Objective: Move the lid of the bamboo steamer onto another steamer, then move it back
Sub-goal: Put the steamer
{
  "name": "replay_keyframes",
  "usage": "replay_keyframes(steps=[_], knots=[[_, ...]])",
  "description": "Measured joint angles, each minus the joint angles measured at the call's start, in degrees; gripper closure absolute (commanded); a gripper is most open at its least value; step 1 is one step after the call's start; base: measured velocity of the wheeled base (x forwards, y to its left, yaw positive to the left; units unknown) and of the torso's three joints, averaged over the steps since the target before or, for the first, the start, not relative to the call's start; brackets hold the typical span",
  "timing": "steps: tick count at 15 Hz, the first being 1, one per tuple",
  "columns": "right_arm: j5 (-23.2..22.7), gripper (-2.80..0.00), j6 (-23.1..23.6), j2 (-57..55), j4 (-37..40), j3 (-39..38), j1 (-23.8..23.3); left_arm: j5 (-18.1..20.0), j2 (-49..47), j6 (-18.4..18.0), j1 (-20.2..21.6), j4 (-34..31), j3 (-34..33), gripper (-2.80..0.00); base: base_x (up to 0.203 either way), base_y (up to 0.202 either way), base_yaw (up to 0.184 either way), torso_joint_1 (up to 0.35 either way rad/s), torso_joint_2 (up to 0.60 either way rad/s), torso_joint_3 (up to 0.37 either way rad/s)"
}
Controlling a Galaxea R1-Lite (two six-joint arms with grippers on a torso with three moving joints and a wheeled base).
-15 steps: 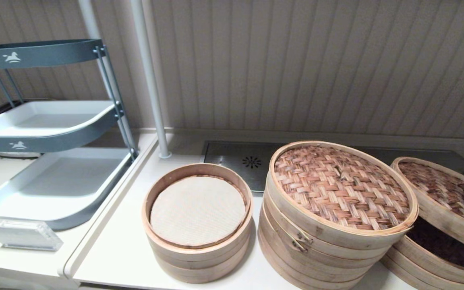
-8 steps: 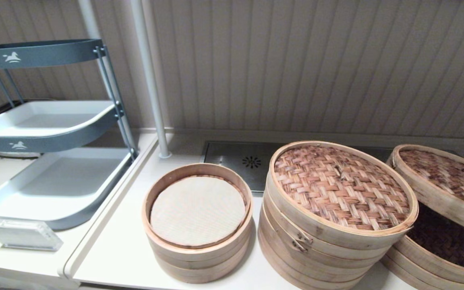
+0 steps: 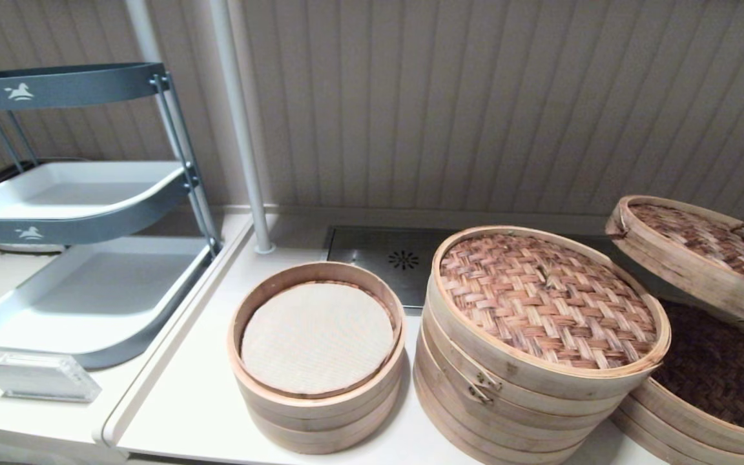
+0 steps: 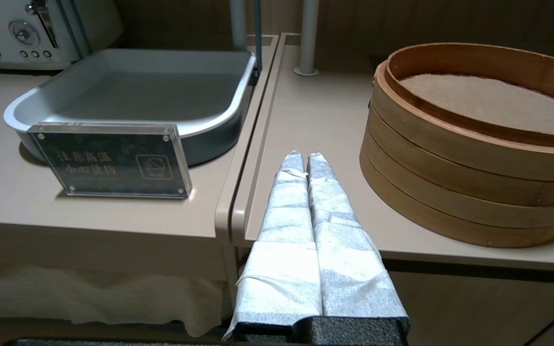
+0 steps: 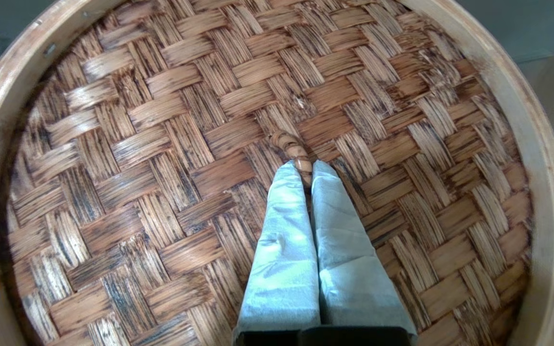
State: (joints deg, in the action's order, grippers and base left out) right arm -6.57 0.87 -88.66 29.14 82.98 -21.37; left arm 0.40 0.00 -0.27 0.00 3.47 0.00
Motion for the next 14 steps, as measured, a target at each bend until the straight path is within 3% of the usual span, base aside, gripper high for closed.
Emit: replay_keyframes(steps=[6,14], knots=[[0.9,0.0,-4.2,0.5,5.2,5.8,7.6,0.0,0.0,0.0,0.0,0.0,0.0,0.0,0.0,0.0,0.0,0.0,0.0,0.0],[15.5,0.0,-7.5,0.4,4.9,7.7,24.6,0.0,0.0,0.0,0.0,0.0,0.0,0.0,0.0,0.0,0.0,0.0,0.0,0.0]])
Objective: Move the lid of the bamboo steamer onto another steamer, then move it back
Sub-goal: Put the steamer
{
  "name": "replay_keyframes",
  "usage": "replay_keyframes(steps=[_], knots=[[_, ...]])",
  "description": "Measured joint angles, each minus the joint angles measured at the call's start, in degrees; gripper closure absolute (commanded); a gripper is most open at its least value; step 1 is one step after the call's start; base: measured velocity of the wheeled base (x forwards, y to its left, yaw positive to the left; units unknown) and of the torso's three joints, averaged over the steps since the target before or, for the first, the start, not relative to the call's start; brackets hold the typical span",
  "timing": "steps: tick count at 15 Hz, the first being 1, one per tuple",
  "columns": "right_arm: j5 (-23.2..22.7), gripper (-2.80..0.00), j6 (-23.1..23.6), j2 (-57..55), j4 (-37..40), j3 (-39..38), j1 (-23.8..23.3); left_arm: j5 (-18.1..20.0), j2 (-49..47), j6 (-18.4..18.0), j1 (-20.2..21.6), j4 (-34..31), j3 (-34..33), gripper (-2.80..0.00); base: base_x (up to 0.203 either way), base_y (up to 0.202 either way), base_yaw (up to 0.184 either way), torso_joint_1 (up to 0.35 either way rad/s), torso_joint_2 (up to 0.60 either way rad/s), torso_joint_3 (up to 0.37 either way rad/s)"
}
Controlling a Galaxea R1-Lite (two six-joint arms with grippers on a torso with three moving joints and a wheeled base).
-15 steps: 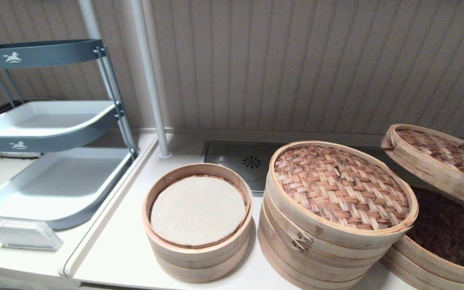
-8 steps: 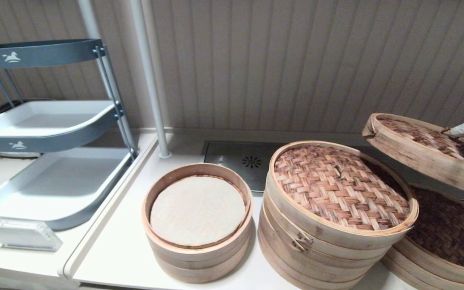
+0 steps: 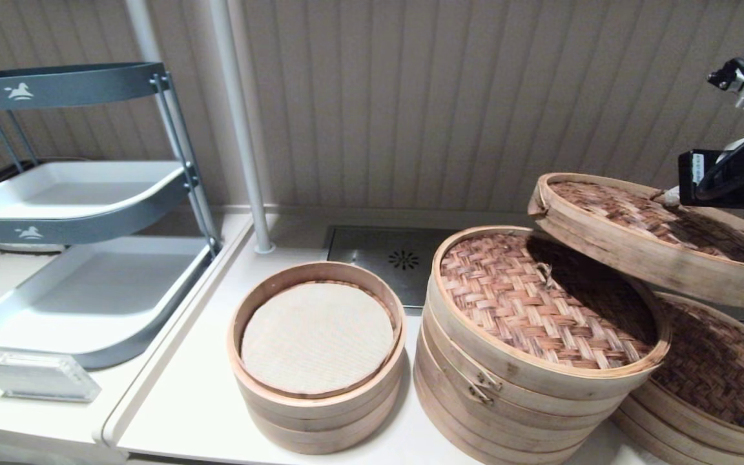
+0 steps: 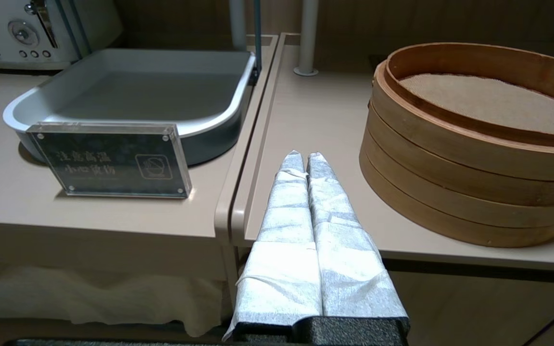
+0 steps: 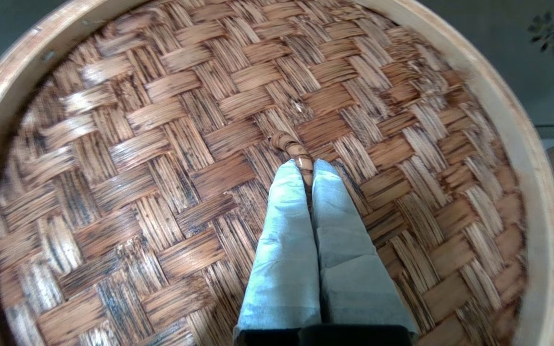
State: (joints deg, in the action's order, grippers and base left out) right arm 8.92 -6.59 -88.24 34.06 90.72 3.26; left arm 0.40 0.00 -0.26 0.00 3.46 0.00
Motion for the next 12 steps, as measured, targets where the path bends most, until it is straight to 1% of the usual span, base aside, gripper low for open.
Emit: replay_keyframes(steps=[2,6,7,11,12], knots=[[4.6,0.0,-0.3,-0.2,-0.1,0.0,4.2,0.0,0.0,0.0,0.0,0.0,0.0,0.0,0.0,0.0,0.0,0.0,0.0,0.0],[10.3,0.0,-1.6,-0.8,-0.2,-0.1,11.9,0.0,0.0,0.0,0.0,0.0,0.0,0.0,0.0,0.0,0.0,0.0,0.0,0.0],[11.4,0.0,-1.9,-1.2,-0.2,-0.4,13.0,0.0,0.0,0.0,0.0,0.0,0.0,0.0,0.0,0.0,0.0,0.0,0.0,0.0],[13.0,0.0,-3.1,-2.8,-0.2,-1.0,16.6,0.0,0.0,0.0,0.0,0.0,0.0,0.0,0.0,0.0,0.0,0.0,0.0,0.0],[14.2,0.0,-3.5,-3.3,-0.2,-1.0,17.5,0.0,0.0,0.0,0.0,0.0,0.0,0.0,0.0,0.0,0.0,0.0,0.0,0.0]])
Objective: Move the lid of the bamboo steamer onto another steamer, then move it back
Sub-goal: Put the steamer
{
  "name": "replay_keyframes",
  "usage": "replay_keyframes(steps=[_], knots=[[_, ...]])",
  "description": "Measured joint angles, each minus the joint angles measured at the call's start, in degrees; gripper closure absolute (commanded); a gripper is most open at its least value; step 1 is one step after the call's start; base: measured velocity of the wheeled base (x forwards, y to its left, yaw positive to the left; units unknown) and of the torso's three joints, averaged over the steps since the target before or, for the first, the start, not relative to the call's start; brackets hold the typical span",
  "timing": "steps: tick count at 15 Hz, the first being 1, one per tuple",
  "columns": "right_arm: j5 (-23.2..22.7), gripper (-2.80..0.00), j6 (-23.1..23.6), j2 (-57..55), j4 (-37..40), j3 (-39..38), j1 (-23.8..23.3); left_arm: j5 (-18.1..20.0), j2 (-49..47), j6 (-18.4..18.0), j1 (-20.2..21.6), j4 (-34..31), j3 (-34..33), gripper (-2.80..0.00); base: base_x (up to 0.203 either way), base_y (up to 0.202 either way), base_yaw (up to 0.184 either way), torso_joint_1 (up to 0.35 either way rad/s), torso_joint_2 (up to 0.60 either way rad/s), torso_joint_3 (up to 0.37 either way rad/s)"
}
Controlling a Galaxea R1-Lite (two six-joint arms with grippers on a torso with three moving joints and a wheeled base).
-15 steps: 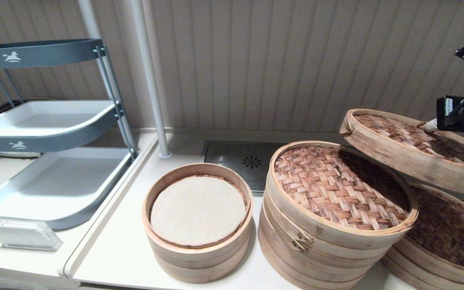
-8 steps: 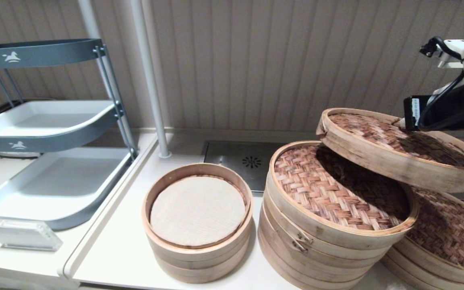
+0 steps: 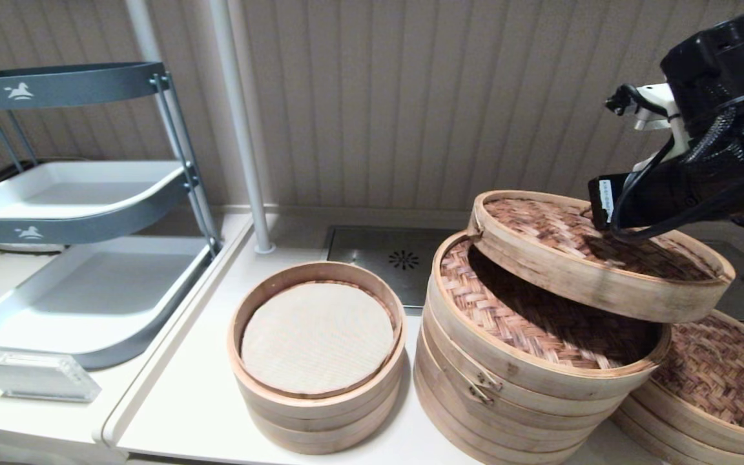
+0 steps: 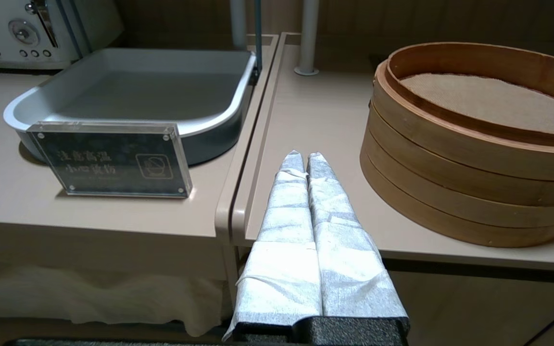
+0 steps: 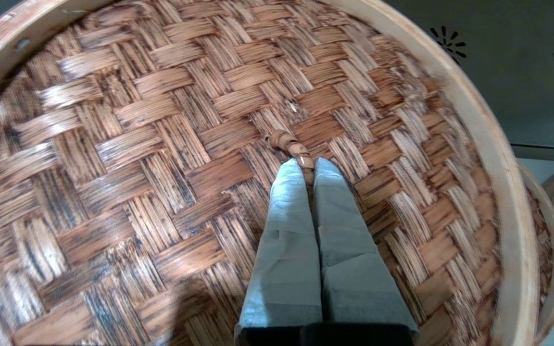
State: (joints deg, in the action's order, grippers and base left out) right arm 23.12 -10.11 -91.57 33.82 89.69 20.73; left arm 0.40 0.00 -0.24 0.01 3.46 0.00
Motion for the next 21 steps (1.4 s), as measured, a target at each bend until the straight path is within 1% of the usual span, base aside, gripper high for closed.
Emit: replay_keyframes(steps=[5,11,13,21], knots=[[3.5,0.0,-0.6,-1.4,-0.1,0.0,4.3,0.0,0.0,0.0,0.0,0.0,0.0,0.0,0.0,0.0,0.0,0.0,0.0,0.0],[6.0,0.0,-1.1,-0.9,-0.1,-2.6,6.9,0.0,0.0,0.0,0.0,0.0,0.0,0.0,0.0,0.0,0.0,0.0,0.0,0.0],[7.0,0.0,-1.1,-0.4,-1.3,-3.7,7.8,0.0,0.0,0.0,0.0,0.0,0.0,0.0,0.0,0.0,0.0,0.0,0.0,0.0],[8.3,0.0,-1.1,1.6,-2.7,-7.3,10.5,0.0,0.0,0.0,0.0,0.0,0.0,0.0,0.0,0.0,0.0,0.0,0.0,0.0]])
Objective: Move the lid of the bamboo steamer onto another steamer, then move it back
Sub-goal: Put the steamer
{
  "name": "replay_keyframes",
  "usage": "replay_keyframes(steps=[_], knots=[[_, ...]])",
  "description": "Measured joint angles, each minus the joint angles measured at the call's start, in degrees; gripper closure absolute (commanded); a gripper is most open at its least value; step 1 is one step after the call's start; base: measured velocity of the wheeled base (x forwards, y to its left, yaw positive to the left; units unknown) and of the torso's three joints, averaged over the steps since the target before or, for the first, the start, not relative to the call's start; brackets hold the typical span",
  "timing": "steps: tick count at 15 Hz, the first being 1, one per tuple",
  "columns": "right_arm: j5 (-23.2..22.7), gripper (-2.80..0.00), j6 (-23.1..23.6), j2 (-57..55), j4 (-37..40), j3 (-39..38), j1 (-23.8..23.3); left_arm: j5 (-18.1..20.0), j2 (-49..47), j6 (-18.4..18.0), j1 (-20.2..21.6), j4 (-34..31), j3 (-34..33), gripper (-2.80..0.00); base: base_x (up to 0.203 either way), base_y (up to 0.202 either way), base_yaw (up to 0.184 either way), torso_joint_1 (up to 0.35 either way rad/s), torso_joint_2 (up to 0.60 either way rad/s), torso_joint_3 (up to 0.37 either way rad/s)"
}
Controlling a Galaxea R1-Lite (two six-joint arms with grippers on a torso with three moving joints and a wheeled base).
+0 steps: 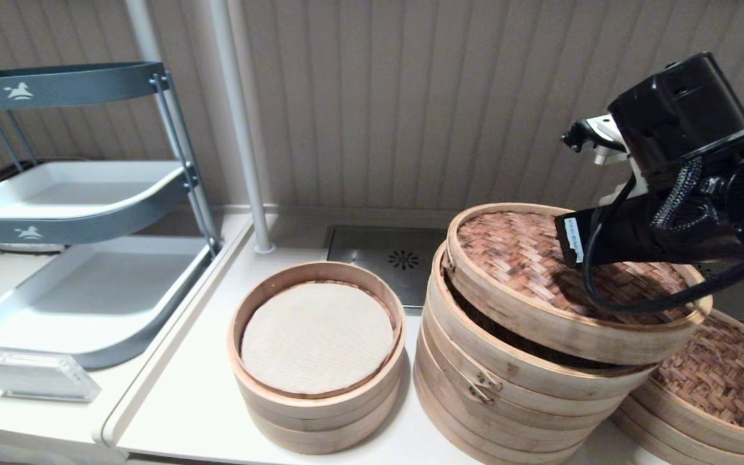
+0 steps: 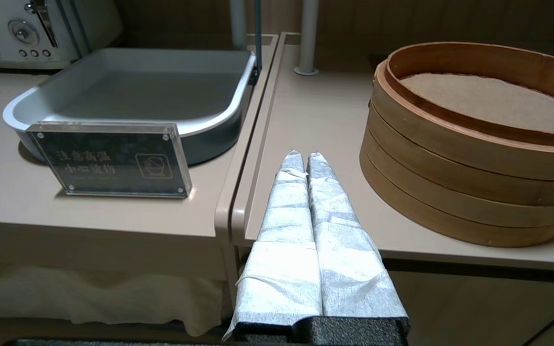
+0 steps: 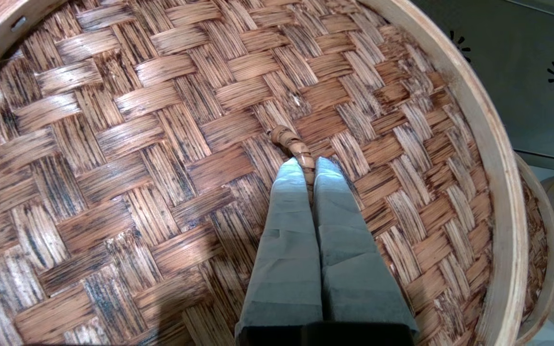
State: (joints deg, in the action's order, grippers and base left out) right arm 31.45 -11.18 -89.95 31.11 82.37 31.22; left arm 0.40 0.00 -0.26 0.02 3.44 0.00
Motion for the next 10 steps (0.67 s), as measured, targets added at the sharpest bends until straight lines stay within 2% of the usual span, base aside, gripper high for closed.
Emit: replay_keyframes(steps=[10], knots=[[0.4,0.0,-0.1,1.1,-0.1,-1.6,1.2,0.0,0.0,0.0,0.0,0.0,0.0,0.0,0.0,0.0,0.0,0.0,0.0,0.0]])
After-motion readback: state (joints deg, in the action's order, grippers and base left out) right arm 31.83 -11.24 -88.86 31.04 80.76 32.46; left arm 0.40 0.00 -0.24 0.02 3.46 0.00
